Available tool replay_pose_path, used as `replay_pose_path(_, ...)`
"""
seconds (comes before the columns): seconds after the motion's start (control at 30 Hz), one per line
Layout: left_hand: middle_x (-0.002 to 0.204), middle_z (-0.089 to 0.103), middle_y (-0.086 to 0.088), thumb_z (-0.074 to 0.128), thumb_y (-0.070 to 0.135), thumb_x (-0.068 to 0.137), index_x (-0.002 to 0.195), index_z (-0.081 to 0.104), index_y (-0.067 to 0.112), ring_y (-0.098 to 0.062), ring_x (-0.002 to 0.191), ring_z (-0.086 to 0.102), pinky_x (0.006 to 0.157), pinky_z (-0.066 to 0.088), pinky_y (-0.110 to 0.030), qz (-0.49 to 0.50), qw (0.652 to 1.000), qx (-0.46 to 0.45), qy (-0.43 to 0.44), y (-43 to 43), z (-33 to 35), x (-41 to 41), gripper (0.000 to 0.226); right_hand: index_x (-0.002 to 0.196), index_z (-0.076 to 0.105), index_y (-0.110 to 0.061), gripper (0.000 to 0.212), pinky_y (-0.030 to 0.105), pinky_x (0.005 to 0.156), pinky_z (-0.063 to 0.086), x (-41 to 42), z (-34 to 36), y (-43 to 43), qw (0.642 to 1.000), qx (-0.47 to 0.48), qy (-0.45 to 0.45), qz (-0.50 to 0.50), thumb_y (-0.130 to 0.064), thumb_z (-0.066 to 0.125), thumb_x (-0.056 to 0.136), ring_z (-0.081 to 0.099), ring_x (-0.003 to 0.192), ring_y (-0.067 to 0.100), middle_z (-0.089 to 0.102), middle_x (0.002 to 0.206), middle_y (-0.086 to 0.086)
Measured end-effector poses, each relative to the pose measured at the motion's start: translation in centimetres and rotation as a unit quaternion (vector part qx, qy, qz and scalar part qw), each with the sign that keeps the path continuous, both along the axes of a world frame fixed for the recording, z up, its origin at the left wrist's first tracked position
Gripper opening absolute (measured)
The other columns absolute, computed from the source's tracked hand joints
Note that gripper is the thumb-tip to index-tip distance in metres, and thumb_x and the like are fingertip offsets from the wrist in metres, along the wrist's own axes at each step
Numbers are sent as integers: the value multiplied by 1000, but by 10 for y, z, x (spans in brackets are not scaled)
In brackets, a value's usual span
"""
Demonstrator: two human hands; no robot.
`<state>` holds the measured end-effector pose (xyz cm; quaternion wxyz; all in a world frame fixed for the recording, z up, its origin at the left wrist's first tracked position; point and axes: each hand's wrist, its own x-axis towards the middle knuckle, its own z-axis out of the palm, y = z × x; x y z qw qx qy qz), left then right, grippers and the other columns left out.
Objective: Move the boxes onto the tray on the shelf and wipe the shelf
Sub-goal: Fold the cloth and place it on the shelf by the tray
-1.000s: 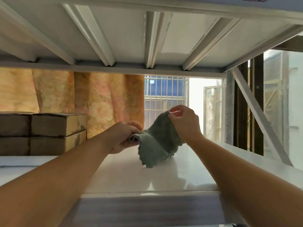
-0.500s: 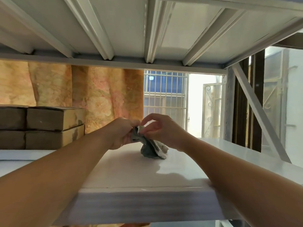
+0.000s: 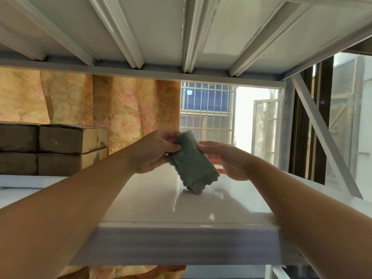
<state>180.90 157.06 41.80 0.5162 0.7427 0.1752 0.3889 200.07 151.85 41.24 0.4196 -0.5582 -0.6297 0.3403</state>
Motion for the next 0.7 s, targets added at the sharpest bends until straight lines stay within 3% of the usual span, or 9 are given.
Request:
replay_pose_path(0.1, 79, 62, -9, 41, -13, 90, 85, 61, 7, -18, 68, 54, 54, 46, -23, -1, 1000, 14, 5, 2, 0, -2, 29, 116, 62, -4, 44, 39, 90, 48, 2, 2, -5, 998, 19, 42, 32, -30, 65, 81, 62, 101, 27, 66, 112, 15)
replay_pose_path(0.2, 76, 59, -15, 46, -13, 87, 82, 61, 4, -24, 65, 53, 57, 45, -30, 37, 998, 38, 27, 6, -2, -2, 23, 116, 63, -3, 30, 39, 82, 55, 3, 2, -5, 994, 76, 78, -9, -13, 62, 88, 65, 95, 31, 67, 112, 20)
replay_pose_path(0.33, 75, 60, -14, 55, 3, 90, 80, 61, 3, -23, 67, 57, 60, 52, -28, 45, 998, 29, 30, 9, -4, 0, 11, 113, 64, -4, 24, 42, 80, 55, 3, 4, -5, 985, 125, 114, -16, -12, 58, 91, 65, 87, 29, 67, 101, 17)
replay_pose_path(0.43, 76, 65, -12, 62, 16, 87, 76, 62, 2, -21, 71, 61, 64, 56, -23, 47, 998, 16, 27, 11, -4, 1, 18, 115, 63, -1, 25, 44, 84, 53, 3, 6, -7, 980, 135, 147, -7, -11, 56, 93, 62, 91, 33, 65, 103, 20)
replay_pose_path(0.7, 69, 58, -8, 64, -3, 82, 67, 53, 4, -17, 67, 57, 60, 51, -20, 118, 992, 9, -44, 11, -1, 4, 19, 92, 68, -7, 10, 32, 70, 53, 5, 6, -4, 977, 154, 130, -75, -7, 58, 92, 61, 76, 22, 65, 85, 12)
